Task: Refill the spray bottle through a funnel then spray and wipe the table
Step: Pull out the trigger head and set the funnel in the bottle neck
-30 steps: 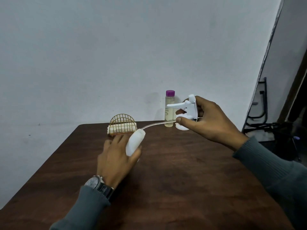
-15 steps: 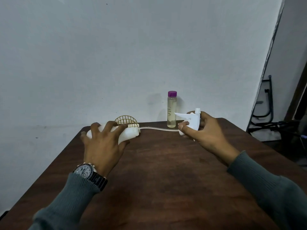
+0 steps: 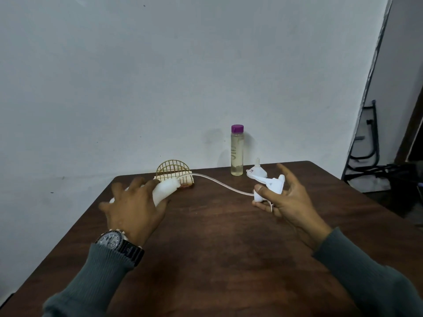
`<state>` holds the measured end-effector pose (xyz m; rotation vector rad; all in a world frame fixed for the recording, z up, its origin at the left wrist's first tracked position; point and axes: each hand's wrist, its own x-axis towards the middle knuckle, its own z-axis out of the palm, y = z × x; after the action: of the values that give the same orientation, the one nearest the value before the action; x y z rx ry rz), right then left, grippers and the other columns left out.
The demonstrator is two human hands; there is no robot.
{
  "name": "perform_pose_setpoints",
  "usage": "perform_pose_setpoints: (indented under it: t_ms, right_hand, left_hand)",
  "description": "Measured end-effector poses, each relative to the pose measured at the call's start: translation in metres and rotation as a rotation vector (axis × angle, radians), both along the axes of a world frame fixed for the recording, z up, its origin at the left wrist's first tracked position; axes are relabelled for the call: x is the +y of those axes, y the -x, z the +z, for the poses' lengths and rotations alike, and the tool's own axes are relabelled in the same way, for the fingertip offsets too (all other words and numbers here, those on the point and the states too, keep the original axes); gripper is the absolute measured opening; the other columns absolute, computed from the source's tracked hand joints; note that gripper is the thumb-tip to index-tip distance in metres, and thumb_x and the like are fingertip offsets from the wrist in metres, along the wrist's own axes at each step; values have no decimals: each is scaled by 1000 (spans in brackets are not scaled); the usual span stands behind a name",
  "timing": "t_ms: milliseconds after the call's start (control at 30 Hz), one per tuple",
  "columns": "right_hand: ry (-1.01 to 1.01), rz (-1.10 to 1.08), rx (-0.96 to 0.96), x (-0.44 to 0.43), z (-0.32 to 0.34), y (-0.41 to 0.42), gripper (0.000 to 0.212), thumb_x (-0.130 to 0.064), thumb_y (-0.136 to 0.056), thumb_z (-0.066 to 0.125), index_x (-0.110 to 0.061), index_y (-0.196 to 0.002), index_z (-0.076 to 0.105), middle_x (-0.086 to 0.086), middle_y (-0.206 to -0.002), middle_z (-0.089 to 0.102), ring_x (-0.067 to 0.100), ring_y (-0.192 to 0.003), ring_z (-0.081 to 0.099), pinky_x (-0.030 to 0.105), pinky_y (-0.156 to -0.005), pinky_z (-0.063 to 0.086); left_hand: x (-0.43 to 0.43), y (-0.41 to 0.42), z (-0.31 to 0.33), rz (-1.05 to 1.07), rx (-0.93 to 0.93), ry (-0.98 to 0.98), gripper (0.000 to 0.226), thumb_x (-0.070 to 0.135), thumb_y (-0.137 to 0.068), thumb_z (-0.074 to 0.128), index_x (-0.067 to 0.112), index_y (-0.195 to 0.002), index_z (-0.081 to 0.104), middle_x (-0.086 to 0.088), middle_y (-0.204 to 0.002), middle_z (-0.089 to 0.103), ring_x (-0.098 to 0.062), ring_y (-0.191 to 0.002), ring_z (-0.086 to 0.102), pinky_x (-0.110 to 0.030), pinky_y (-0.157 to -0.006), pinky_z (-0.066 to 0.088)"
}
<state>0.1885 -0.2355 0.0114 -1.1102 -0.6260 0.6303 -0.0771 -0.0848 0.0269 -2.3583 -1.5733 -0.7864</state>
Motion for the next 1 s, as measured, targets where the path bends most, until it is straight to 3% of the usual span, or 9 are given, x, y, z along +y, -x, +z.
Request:
perform_pose_setpoints:
  t_ms: [133,267,500,600,733,867,1000]
  right_hand:
    - [-32,-45,55,4,-10,2,68,6,-84,81,-30,-134,52,10,-128,62,40,-113,71,47,-70,67]
    - [-64,-79,97,5,-23,7,58,1,-81,84,-36,-118,59,11,-129,63,38,-111,72,47,-74,66]
    - [-79,-164,146,-3,-25,1,69,-2,-85,83,-24,-141,50,11,-131,59,34,-105,74,41,-72,68]
    - [-29,-192,153,-8,-25,-11,68,-2,-83,84,-25,-138,50,12,-138,54,34,-108,72,46,-76,67]
    - [68,-236,154,-16,-29,-27,74,1,-84,83,-23,-144,48,10,-138,47,38,-117,65,47,-78,65]
    - [124,-253,147,-23,-37,-38,78,1,-87,80,-16,-153,42,9,-134,44,39,-120,63,49,-86,61]
    - [219,-306,154,-28,-46,-50,87,-6,-86,84,-17,-158,35,15,-146,46,37,-105,71,39,-72,67]
  left_hand:
    - [-5,-2,1,30,-19,162,58,79,-88,47,33,-117,67,4,-104,69,-29,-99,65,-39,-75,54]
    - [-7,-7,3,-9,-37,329,63,83,-89,41,31,-114,65,2,-98,65,-28,-97,70,-35,-76,47]
    - [-7,-8,-7,-111,-162,453,54,86,-84,47,37,-98,63,3,-102,69,-24,-95,67,-40,-83,56]
    - [-9,-7,-13,-115,-305,457,66,89,-81,49,36,-113,72,0,-109,72,-27,-99,67,-42,-85,55]
    - [-15,-7,-17,-140,-389,406,78,84,-82,54,31,-137,67,-4,-132,71,-30,-117,66,-46,-94,55]
    - [-16,-7,-26,-214,-440,404,81,82,-79,58,26,-137,68,-3,-134,71,-26,-120,65,-43,-94,56]
    - [-18,-8,-38,-319,-512,394,77,79,-76,62,25,-130,73,1,-130,74,-19,-114,66,-39,-90,57]
